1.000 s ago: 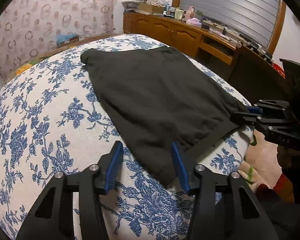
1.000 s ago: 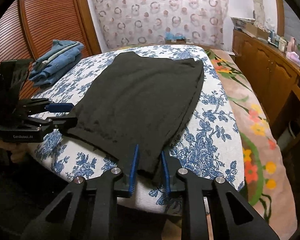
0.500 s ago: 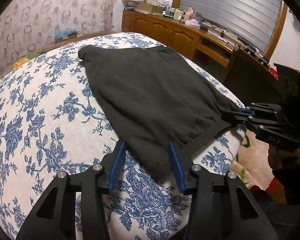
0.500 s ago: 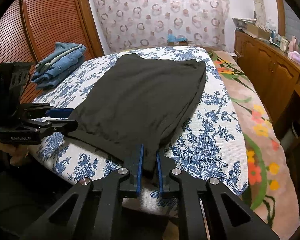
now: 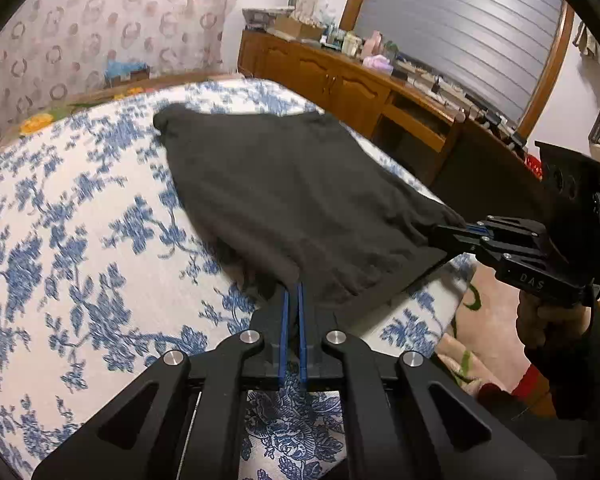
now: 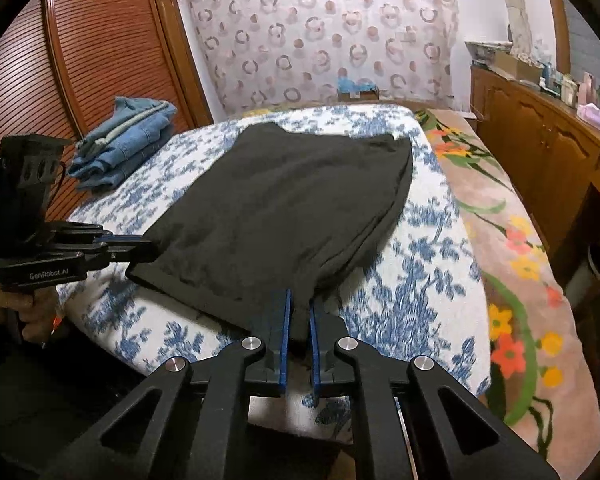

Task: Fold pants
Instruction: 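Lift the held shirt edge with both grippers and carry it over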

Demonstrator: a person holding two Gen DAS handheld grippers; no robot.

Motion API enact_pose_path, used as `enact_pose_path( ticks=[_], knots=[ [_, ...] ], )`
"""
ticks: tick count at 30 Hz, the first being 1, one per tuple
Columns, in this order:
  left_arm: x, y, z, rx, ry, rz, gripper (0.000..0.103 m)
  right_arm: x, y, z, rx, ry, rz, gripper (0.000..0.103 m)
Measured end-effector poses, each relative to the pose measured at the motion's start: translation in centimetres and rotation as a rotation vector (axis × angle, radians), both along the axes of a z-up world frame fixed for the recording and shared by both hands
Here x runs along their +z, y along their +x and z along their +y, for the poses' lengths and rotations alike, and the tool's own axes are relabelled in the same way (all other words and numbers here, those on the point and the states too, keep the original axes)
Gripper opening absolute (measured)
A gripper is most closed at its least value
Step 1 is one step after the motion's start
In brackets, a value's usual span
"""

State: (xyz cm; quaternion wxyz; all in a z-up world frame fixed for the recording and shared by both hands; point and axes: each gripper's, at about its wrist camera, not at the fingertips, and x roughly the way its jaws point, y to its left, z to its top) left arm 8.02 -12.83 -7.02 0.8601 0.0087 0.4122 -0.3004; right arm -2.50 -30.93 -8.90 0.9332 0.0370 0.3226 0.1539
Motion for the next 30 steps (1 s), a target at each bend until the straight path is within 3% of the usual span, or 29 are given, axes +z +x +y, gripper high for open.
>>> enact_pose_path(
  ticks=[21, 30],
  knots=[
    [13.1, 0.6, 3.7, 0.088, -0.110, -0.304, 0.004, 13.2, 1.7, 2.7, 0.070, -0.030, -0.309, 0.007],
    [16.2, 5.6, 6.3, 0.162, -0.116, -0.358, 0.004, 15.2, 8.0, 5.0, 0.111, -0.054, -0.366, 0.007]
  ],
)
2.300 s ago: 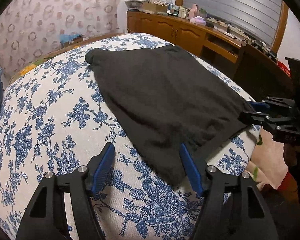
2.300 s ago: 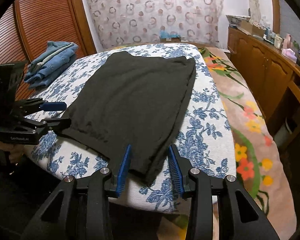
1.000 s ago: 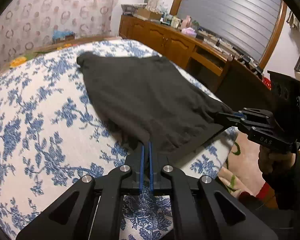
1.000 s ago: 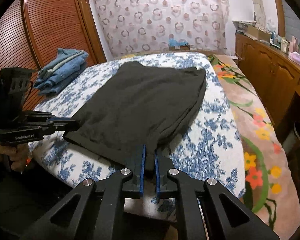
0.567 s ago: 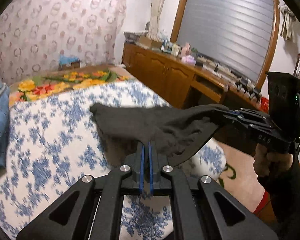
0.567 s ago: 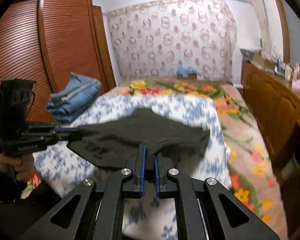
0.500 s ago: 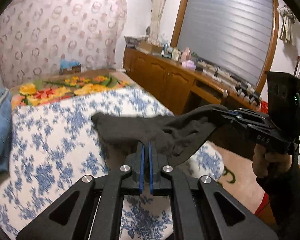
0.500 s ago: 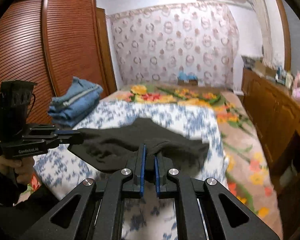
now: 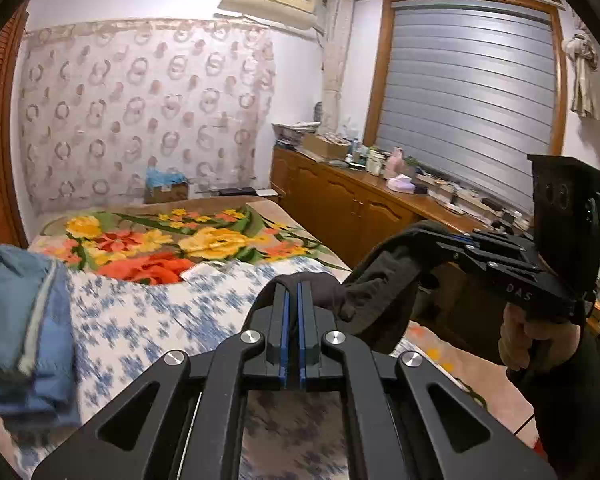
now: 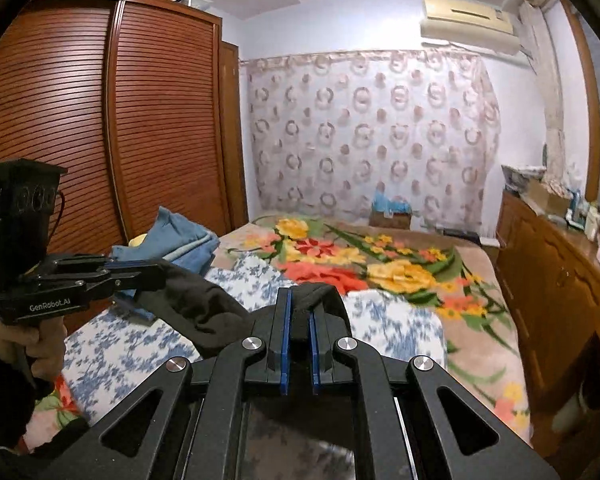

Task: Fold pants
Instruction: 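Lift the held shirt edge with both grippers and carry it over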

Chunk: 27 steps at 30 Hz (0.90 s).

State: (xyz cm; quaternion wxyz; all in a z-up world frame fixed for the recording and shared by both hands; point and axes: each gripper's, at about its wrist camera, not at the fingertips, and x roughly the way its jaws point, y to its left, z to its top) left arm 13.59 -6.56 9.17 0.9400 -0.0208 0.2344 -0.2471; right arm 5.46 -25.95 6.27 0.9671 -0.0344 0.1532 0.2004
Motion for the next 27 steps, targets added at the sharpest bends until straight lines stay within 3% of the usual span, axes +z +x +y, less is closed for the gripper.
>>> enact_pose_path(
  ticks=[10, 17, 21, 27],
  knots=[
    [3.0, 7.2, 2.3, 0.088, 0.062, -0.047, 0.004, 1.3, 9.8, -0.2, 0.062, -0.008, -0.015, 0.007],
    [3.0, 11.0, 4.1, 0.176, 0.069, -0.011, 0.004, 0.1, 15.7, -0.7, 0.112, 0.002, 0.017, 0.007],
    [4.3, 13.2, 4.5, 0.207, 0.075, 0.003, 0.004, 1.0, 19.0, 0.6, 0.116, -0.059, 0.046, 0.007],
    [4.3, 12.4, 4.8, 0.216, 0.095, -0.017, 0.004, 2.2, 19.1, 1.1, 0.106, -0.051, 0.018, 0.007]
  ],
)
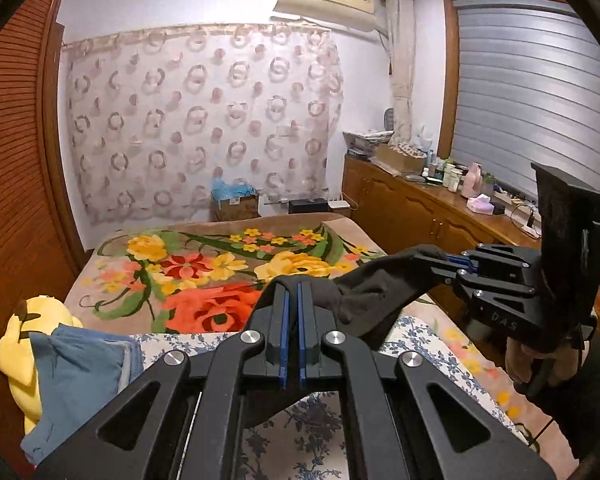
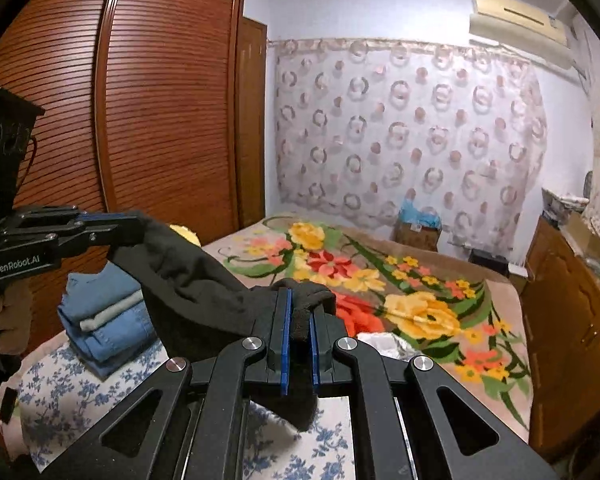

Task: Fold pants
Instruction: 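Lift the held shirt edge with both grippers and carry it over, then lower the shirt onto itself and open both grippers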

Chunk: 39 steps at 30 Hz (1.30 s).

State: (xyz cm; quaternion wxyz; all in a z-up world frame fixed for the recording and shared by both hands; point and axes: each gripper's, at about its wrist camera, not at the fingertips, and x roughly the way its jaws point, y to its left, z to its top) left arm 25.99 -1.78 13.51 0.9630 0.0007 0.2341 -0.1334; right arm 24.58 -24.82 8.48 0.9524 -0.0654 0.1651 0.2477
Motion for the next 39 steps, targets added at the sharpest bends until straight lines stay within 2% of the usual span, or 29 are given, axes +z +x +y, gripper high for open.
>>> enact_pose_path(
  ticks=[5, 12, 18, 24, 32, 39],
  knots=[
    [-2.1, -2.2, -0.2, -0.025, 0.020, 0.026, 0.004, -2.6, -2.8, 0.1, -0.001, 0.015, 0.030, 0.007],
    [-6.6, -7.7, -0.5, -0.083, 0.019, 0.088, 0.004, -6.4, -8.7, 0.0, -0.022, 0.023, 0.099, 0.007],
    [-8.9, -12.0, -1.0, -0.139, -0.008, 0.135, 0.004, -7.8, -13.2, 0.1, -0.034, 0.028, 0.166, 0.007],
    [-11.1, -15.3, -1.0, -0.170, -0.028, 0.170, 0.004, -8.5, -15.9, 0.5, -0.040, 0.027, 0.214, 0.007],
    [-13.4, -19.1, -0.2, -0.148, -0.058, 0.210, 0.004, -9.6, -19.0, 0.9, -0.027, 0.019, 0.257, 0.007],
    [-16.0, -20.8, 0.2, -0.137, -0.063, 0.254, 0.004, -10.6, -20.5, 1.0, -0.022, 0.018, 0.304, 0.007]
  ],
)
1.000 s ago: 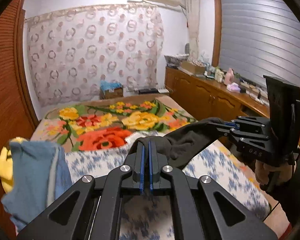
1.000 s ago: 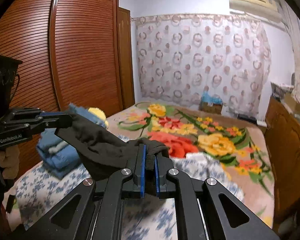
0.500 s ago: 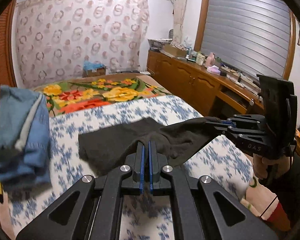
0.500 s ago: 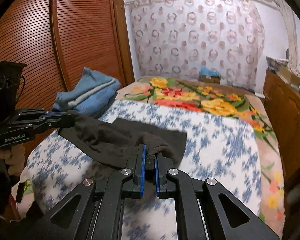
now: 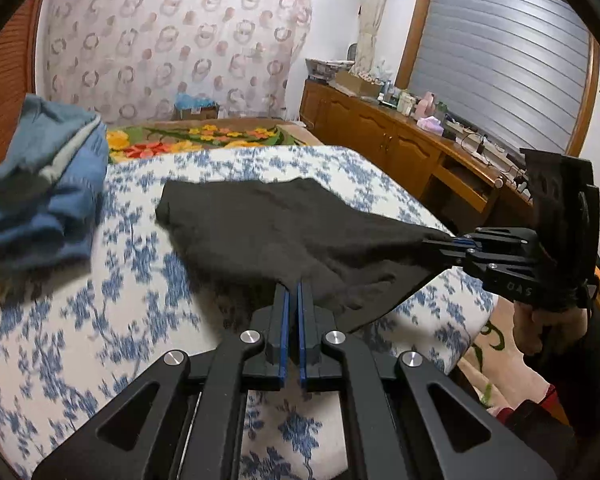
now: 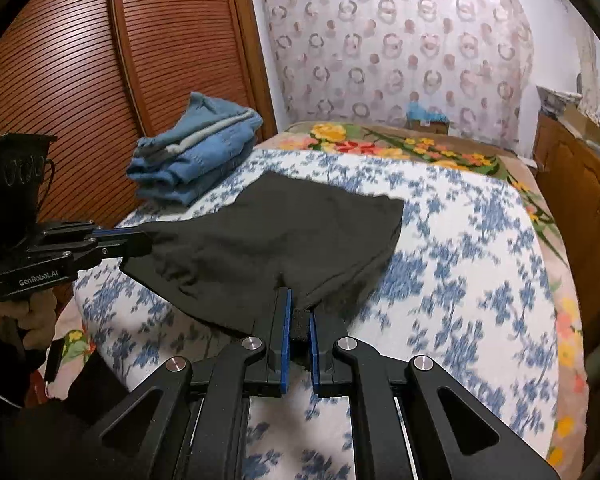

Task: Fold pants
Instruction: 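Lower the shirt onto itself and open both grippers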

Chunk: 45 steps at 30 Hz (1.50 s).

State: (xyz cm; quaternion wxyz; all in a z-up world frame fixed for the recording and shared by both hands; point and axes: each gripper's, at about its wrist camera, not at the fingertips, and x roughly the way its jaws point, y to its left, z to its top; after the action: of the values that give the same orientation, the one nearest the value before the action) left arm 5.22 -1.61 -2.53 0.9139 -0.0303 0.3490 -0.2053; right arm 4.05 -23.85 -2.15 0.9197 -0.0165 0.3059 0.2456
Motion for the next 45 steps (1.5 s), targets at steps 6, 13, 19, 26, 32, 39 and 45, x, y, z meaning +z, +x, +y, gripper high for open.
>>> enact_pose_path(
  ticks=[6, 13, 19, 26, 32, 39, 45],
  knots=[
    [-1.9, -0.1, 0.1, 0.015, 0.010, 0.044, 0.004, -0.7, -0.4, 0.1, 0.003, -0.011, 0.029, 0.007],
    [-2.7, -1.2, -0.5, 0.002, 0.021, 0.063, 0.004, -1.1, -1.1, -0.2, -0.009, 0.005, 0.046, 0.007],
    [-2.3, -2.6, -0.8, -0.008, 0.014, 0.057, 0.004, -1.7, -2.1, -0.5, -0.018, 0.007, 0.053, 0.007],
    [-1.7, -4.1, -1.2, -0.025, 0.009, 0.047, 0.004, -1.8, -3.8, -1.3, -0.021, 0.020, 0.058, 0.007],
    [-0.8, -4.9, -1.5, -0.036, 0.010, 0.032, 0.004, -1.1, -5.2, -1.5, -0.012, 0.032, 0.051, 0.007],
    [-0.1, -3.2, -1.4, -0.039, 0.005, 0.015, 0.004, 0.2, -4.1, -1.8, -0.018, 0.047, 0.022, 0.007],
    [1.8, -0.3, -1.4, -0.028, 0.006, -0.037, 0.004, 2.7, -1.4, -1.4, -0.034, 0.031, -0.043, 0.007]
  ],
)
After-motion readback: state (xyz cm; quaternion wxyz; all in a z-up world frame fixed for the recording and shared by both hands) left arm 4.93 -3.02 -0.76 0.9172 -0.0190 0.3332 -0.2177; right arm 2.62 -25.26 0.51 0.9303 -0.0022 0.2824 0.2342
